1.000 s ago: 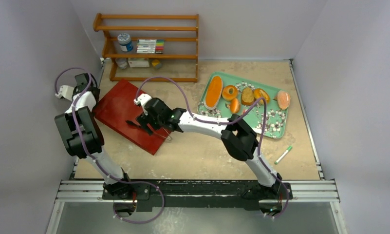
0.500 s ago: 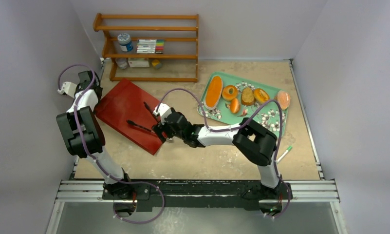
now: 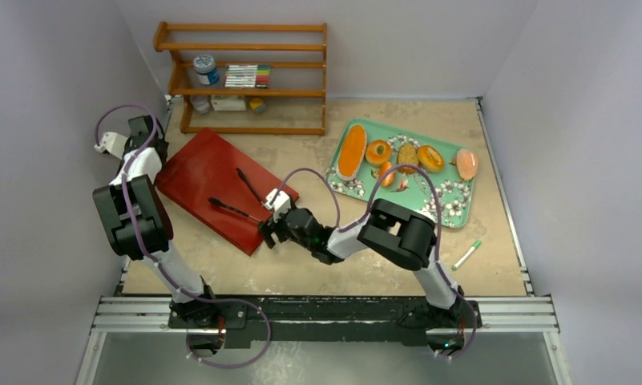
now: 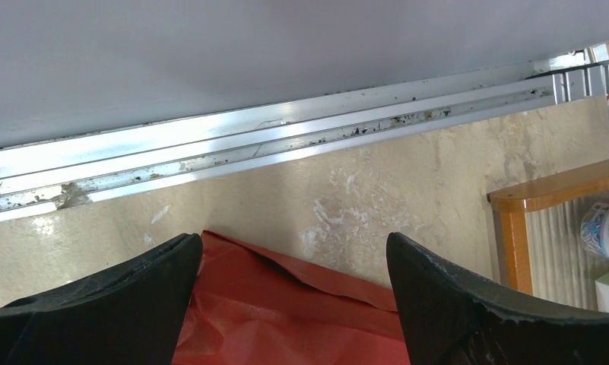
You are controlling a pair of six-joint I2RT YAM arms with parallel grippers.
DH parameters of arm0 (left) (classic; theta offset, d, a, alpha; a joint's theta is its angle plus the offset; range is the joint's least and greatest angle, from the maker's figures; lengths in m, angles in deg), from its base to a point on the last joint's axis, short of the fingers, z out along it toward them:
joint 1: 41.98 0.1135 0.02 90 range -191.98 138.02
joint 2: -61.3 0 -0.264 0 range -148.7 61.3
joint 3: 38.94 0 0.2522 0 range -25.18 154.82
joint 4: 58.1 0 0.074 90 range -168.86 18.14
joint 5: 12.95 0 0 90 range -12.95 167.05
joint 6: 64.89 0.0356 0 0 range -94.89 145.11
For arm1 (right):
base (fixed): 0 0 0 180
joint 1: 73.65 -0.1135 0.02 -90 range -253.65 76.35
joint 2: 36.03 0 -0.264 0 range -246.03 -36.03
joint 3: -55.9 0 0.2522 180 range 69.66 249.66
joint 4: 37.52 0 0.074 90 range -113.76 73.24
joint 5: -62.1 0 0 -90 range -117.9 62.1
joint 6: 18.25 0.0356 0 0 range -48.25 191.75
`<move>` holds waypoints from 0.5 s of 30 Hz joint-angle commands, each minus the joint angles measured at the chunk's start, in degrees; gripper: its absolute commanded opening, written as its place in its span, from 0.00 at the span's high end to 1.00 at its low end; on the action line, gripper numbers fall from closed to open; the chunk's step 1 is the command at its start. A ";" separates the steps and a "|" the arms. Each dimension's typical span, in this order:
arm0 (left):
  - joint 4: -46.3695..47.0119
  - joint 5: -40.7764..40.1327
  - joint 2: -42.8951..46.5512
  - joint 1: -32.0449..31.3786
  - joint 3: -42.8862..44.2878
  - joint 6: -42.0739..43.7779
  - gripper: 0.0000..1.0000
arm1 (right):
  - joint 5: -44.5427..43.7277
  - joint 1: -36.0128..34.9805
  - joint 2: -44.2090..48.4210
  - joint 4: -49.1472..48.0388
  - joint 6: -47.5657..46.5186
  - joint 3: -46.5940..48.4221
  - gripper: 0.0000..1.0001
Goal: Take the fake bread out of the paper bag
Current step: Place the clamp on the paper bag, then pick up the clamp from the paper bag.
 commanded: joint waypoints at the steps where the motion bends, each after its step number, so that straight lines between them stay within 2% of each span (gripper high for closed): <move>1: 4.93 0.03 1.37 -0.14 -0.99 1.21 0.08 | -2.75 -1.95 -2.62 -11.51 1.02 -0.48 0.17; 6: 6.26 0.44 0.28 -0.14 -1.48 1.34 0.08 | -5.25 -2.73 -5.33 -18.26 1.33 -3.48 0.18; 12: 7.96 -0.17 0.78 -0.14 -2.14 2.05 0.08 | -7.32 -2.81 -7.98 -31.83 0.26 -8.72 0.35; 15: 8.26 -0.73 1.13 -0.14 -2.41 2.60 0.08 | -6.72 -2.84 -9.12 -35.04 -0.35 -10.38 0.43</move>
